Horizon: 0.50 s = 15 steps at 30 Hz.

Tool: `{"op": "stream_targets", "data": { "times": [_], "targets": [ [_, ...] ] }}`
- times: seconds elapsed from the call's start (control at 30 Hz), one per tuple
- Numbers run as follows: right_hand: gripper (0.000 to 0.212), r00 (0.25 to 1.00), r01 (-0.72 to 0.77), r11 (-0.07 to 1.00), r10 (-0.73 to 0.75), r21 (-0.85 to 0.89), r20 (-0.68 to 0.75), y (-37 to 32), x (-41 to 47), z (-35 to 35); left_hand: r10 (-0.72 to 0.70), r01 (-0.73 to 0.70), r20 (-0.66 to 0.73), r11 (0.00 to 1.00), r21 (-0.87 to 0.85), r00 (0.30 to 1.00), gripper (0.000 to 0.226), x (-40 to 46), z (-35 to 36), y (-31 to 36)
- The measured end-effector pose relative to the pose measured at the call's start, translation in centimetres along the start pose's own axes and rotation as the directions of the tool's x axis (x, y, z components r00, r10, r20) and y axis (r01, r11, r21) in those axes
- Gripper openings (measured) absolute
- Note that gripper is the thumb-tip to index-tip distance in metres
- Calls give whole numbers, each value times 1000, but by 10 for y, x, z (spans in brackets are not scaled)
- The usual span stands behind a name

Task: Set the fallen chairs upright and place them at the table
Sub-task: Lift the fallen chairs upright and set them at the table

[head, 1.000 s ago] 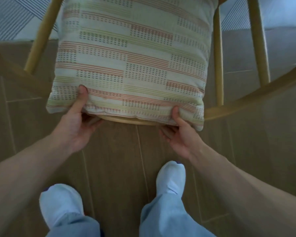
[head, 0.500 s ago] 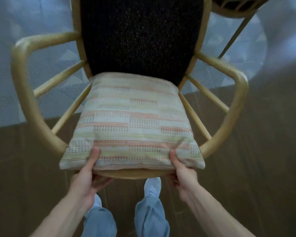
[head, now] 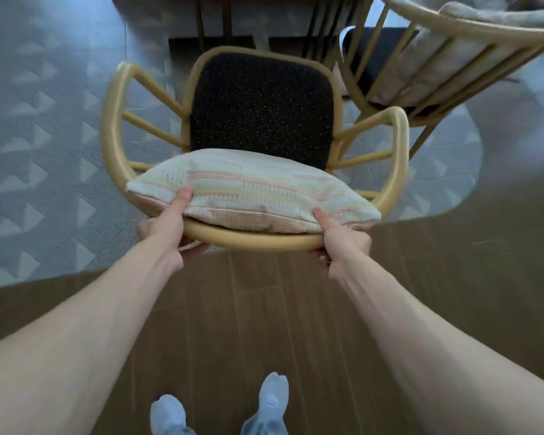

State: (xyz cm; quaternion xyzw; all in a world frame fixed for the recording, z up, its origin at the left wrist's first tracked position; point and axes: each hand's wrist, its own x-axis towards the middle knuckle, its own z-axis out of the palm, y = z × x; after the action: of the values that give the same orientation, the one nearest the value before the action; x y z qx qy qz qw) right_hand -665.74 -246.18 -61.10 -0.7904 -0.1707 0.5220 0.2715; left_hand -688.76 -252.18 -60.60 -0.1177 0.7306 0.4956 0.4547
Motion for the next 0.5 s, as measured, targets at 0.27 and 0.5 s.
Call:
{"op": "stream_targets", "data": {
  "times": [0.27,0.5],
  "targets": [
    [50,992,126,990,-128,-62,-19,-97,40,41,55,-56,-27,998,-16,998,40,24,78,73],
    [60,987,162,965,-158,-207,34,-170,71,66,-3,1,-31,999,-53,1000,40,37,122,108]
  ]
}}
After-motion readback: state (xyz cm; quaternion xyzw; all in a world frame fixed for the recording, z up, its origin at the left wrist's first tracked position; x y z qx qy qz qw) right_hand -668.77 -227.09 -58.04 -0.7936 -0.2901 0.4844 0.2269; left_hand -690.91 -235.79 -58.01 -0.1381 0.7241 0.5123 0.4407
